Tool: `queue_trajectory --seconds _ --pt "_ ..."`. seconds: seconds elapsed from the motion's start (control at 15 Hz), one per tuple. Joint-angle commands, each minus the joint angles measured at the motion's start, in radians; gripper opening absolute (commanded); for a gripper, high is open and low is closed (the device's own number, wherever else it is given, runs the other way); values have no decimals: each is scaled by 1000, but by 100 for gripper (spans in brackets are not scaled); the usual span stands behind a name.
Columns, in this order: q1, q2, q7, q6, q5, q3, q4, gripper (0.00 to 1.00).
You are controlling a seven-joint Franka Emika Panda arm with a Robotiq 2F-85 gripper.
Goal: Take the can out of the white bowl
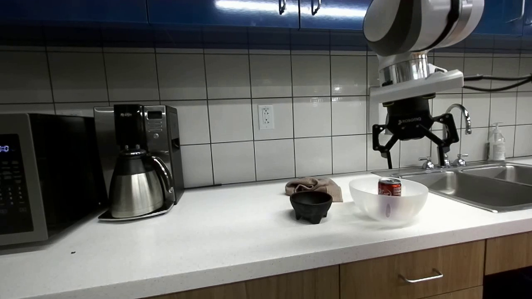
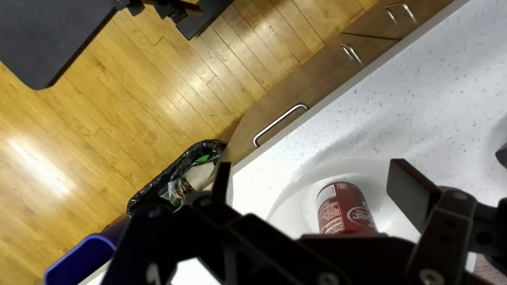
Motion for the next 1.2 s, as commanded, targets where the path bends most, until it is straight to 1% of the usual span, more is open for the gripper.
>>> queue_trajectory --seconds 0.0,0.27,0.67,0.87,1.13 --pt "1 132 81 53 -65 -40 94 100" --pt "29 231 110 96 -88 -92 173 100" --pt "82 364 129 122 -68 -157 290 100" --pt "110 421 132 124 -54 -180 340 100" --pt "142 464 122 122 -25 -197 385 100"
